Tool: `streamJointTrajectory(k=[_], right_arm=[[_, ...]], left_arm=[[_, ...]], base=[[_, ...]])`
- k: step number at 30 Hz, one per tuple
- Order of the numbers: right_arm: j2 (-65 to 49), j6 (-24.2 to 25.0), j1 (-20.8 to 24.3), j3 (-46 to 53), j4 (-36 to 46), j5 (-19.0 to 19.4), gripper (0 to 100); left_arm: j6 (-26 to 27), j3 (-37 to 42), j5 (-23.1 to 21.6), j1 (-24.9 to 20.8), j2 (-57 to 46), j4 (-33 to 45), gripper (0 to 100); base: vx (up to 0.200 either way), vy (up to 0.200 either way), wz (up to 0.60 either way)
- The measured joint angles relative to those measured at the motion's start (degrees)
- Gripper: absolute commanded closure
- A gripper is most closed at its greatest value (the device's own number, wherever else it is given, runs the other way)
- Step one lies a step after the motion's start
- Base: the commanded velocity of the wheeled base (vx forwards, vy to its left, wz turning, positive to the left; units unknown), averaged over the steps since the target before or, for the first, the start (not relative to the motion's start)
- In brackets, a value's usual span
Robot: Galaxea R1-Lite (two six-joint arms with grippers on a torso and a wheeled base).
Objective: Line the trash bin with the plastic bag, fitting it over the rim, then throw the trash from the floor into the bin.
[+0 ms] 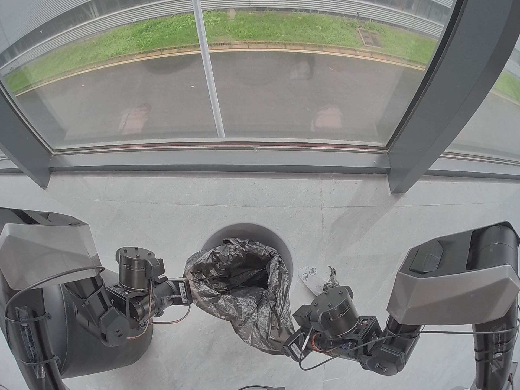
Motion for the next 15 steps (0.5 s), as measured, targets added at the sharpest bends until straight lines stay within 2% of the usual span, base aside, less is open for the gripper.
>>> streamJointTrajectory(k=[8, 15], right_arm=[[-1.6, 0.1, 0.3, 0.2, -1.0, -3.3, 0], [-6.9, 0.1, 0.1, -0.5, 1.2, -5.1, 0]], left_arm=[[-0.1, 0.9, -0.8, 0.1, 0.5, -3.6, 100], [-0.1, 2.1, -0.9, 0.1, 1.0, -6.7, 100]], base=[[0.000, 0.000, 0.00], [0.000, 0.000, 0.00]])
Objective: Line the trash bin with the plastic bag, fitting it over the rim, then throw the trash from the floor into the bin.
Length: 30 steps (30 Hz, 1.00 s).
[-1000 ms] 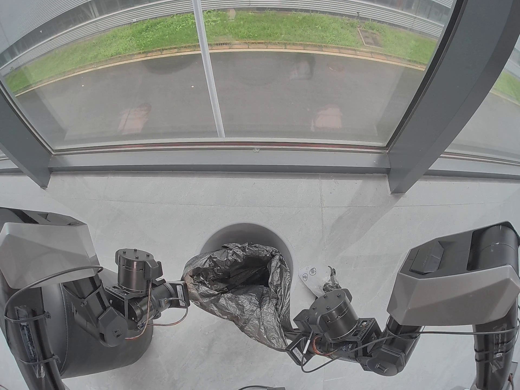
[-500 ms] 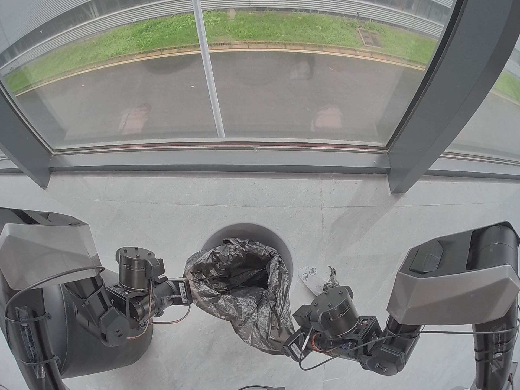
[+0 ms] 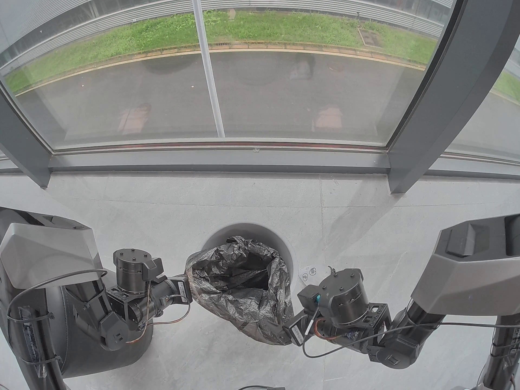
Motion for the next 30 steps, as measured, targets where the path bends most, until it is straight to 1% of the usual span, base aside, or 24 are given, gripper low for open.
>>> streamJointTrajectory(k=[5, 7, 14, 21, 24, 30], right_arm=[[-2.5, 0.0, -0.4, -3.9, 0.5, -4.5, 0], [-3.0, -0.2, -0.6, -5.7, 1.0, -5.5, 0], [-2.5, -0.5, -0.8, -16.9, 7.0, -6.7, 0], [2.9, -1.9, -0.9, -28.4, 12.8, -7.3, 0], [6.3, -2.4, -0.9, -31.7, 14.1, -7.9, 0], [10.3, -2.8, -1.7, -34.1, 14.5, -8.4, 0]], left_arm=[[0.0, 1.0, 0.0, 0.1, 0.6, -2.4, 100], [0.0, 1.3, 0.0, 0.2, 0.7, -3.3, 100], [-0.8, 2.5, 0.0, 0.4, 0.7, -7.0, 100], [-1.8, 3.4, -0.1, 0.4, -0.1, -9.0, 100], [-2.0, 3.5, -0.1, 0.3, -0.2, -9.4, 100], [-2.4, 3.7, -0.2, 0.2, -0.2, -9.7, 100]], base=[[0.000, 0.000, 0.00], [0.000, 0.000, 0.00], [0.000, 0.000, 0.00], [0.000, 0.000, 0.00], [0.000, 0.000, 0.00], [0.000, 0.000, 0.00]])
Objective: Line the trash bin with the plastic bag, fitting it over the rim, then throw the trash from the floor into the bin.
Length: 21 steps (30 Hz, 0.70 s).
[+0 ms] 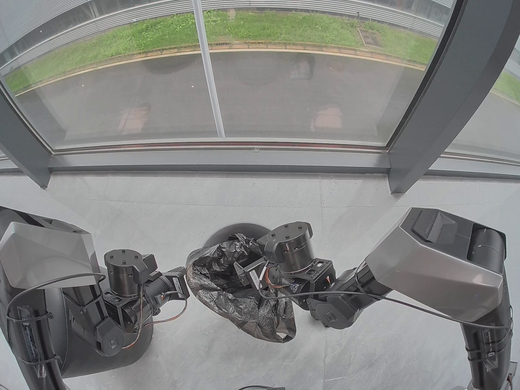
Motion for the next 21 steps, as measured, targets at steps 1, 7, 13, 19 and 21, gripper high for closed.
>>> streamJointTrajectory(k=[1, 7, 13, 19, 21], right_arm=[[0.3, 0.0, -0.1, -0.1, 0.0, 0.0, 0], [1.0, 0.0, -0.9, -0.7, -0.1, 0.0, 0], [1.2, 0.0, -1.4, -0.8, -0.1, 0.1, 0], [1.4, 0.0, -1.7, -1.1, -0.3, 0.1, 0], [1.4, 0.0, -1.8, -1.1, -0.3, 0.1, 0]], left_arm=[[-0.4, 0.1, -0.2, 0.0, -0.1, -0.1, 100], [-2.6, 1.1, -3.7, -0.6, -1.4, -0.1, 100], [-4.0, 3.0, -6.9, -1.9, -3.1, -0.1, 100], [-4.0, 2.9, -7.2, -2.6, -2.4, 0.1, 100], [-4.0, 2.6, -7.2, -2.8, -1.9, 0.2, 100]], base=[[0.000, 0.000, 0.00], [0.000, 0.000, 0.00], [0.000, 0.000, 0.00], [0.000, 0.000, 0.00], [0.000, 0.000, 0.00]])
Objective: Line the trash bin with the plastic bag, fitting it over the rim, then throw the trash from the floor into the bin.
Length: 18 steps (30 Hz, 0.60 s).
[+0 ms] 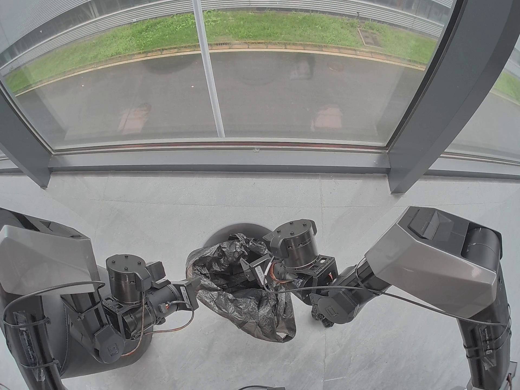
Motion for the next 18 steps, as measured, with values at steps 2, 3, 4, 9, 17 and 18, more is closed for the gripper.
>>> streamJointTrajectory(k=[2, 3, 4, 9, 17, 18], right_arm=[[0.0, 0.0, 0.0, 0.0, 0.0, 0.0, 0], [0.0, 0.0, 0.1, 0.0, -0.1, 0.0, 0], [-0.1, 0.0, 0.1, 0.0, -0.1, 0.0, 0], [-0.3, 0.0, 0.1, 0.0, -0.1, 0.0, 0], [-0.4, 0.0, 0.1, 0.1, -0.1, 0.0, 0], [-0.4, 0.0, 0.1, 0.1, -0.1, 0.0, 0]], left_arm=[[0.0, 0.0, 0.0, 0.0, 0.0, 0.4, 100], [-0.1, 0.1, 0.1, -0.2, -0.1, 0.7, 100], [-0.2, 0.2, 0.2, -0.3, -0.4, 1.2, 100], [-0.2, 0.9, 0.4, -0.8, -2.0, 4.2, 0], [2.6, 0.6, 0.6, -0.9, -3.0, 5.1, 0], [3.4, 0.5, 0.8, -0.8, -3.0, 5.0, 0]], base=[[0.000, 0.000, 0.00], [0.000, 0.000, 0.00], [0.000, 0.000, 0.00], [0.000, 0.000, 0.00], [0.000, 0.000, 0.00], [0.000, 0.000, 0.00]])
